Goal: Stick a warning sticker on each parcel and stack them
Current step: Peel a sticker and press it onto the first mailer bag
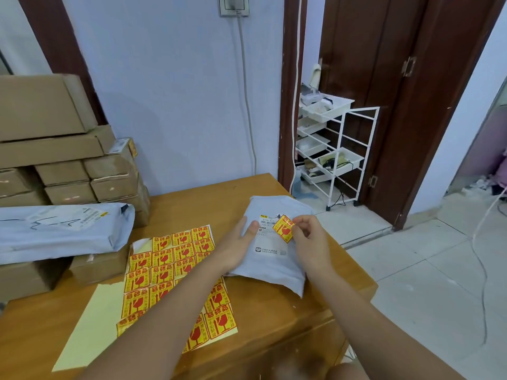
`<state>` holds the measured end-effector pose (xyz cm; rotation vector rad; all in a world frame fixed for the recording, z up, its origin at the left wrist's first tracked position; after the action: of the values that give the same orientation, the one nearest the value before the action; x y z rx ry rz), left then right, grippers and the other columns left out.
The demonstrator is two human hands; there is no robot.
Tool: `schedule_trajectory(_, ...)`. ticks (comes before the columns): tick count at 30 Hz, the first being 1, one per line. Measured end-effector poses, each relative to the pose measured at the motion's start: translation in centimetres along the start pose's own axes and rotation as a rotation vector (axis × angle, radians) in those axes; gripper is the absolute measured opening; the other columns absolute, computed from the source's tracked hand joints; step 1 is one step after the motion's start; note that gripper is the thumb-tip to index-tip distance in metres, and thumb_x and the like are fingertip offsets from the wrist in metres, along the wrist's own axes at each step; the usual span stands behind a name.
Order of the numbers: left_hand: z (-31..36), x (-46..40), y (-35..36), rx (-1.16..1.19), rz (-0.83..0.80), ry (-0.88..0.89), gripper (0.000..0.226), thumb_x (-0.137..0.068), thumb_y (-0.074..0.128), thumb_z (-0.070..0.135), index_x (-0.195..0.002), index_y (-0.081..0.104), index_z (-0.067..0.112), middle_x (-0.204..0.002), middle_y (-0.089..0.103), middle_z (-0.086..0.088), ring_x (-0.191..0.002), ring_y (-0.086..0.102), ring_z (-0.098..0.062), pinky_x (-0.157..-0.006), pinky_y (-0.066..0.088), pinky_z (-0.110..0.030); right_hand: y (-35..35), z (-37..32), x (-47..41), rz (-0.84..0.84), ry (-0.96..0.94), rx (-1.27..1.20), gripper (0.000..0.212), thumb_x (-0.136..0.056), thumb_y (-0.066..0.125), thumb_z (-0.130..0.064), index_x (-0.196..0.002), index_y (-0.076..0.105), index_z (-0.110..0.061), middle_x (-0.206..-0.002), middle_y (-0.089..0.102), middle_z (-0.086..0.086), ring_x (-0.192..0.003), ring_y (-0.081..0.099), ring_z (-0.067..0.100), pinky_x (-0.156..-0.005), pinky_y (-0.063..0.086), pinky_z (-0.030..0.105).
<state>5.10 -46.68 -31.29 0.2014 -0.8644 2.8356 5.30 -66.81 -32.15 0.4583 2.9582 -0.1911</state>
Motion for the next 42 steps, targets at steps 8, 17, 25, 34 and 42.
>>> schedule_trajectory(8,-0.6,3.7,0.0,-0.142,0.117,0.055,0.094,-0.094,0.068,0.051,-0.164,0.015,0.021,-0.166,0.024,0.002,-0.149,0.033,-0.021,-0.116,0.035,-0.036,0.8,-3.2,-0.7,-0.238,-0.071,0.002,0.017,-0.099,0.056,-0.001,-0.099,0.062,-0.017,-0.092,0.068,0.005,-0.083,0.065,0.013,-0.08,0.054,0.039)
schedule_trajectory(17,-2.6,6.5,1.8,-0.257,0.034,0.028,0.098,-0.091,0.062,0.066,-0.164,0.012,0.024,-0.169,0.017,0.003,-0.151,0.029,-0.022,-0.118,0.034,-0.038,0.5,-1.6,1.7,-0.332,-0.037,0.061,0.018,-0.099,0.057,0.001,-0.098,0.065,-0.016,-0.099,0.069,0.017,-0.094,0.069,0.03,-0.081,0.058,0.04)
schedule_trajectory(25,-3.4,7.1,1.7,-0.269,-0.002,0.069,0.094,-0.093,0.056,0.069,-0.164,0.014,0.025,-0.168,0.017,0.008,-0.148,0.033,-0.02,-0.117,0.038,-0.042,0.6,-1.5,1.6,-0.355,-0.009,0.122,0.013,-0.098,0.059,0.0,-0.098,0.067,-0.011,-0.095,0.073,0.014,-0.085,0.069,0.02,-0.071,0.057,0.026)
schedule_trajectory(34,-0.8,3.4,-2.5,-0.489,0.044,0.167,0.084,-0.098,0.054,0.061,-0.162,0.025,0.014,-0.172,0.007,0.0,-0.157,0.014,-0.019,-0.125,0.02,-0.035,3.6,-5.4,-1.1,-0.445,-0.136,0.254,0.007,-0.093,0.072,-0.014,-0.096,0.068,-0.019,-0.087,0.076,0.003,-0.085,0.074,0.016,-0.087,0.057,0.041)
schedule_trajectory(42,0.6,-1.0,-3.3,-0.716,-0.108,0.136,0.09,-0.086,0.056,0.079,-0.15,0.04,0.018,-0.145,0.047,-0.006,-0.134,0.046,-0.027,-0.106,0.043,-0.041,8.6,-6.1,-3.6,-0.486,-0.16,0.313,0.013,-0.091,0.072,-0.008,-0.102,0.068,-0.013,-0.081,0.065,-0.003,-0.072,0.065,0.017,-0.076,0.057,0.051)
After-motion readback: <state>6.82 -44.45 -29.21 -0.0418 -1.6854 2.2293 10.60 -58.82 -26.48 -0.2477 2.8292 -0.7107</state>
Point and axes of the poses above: each hand's wrist, its own x-axis away from the middle knuckle, its own y-axis out of the palm, z = x × y, the point moved 7 cm from there along -x, towards the middle knuckle
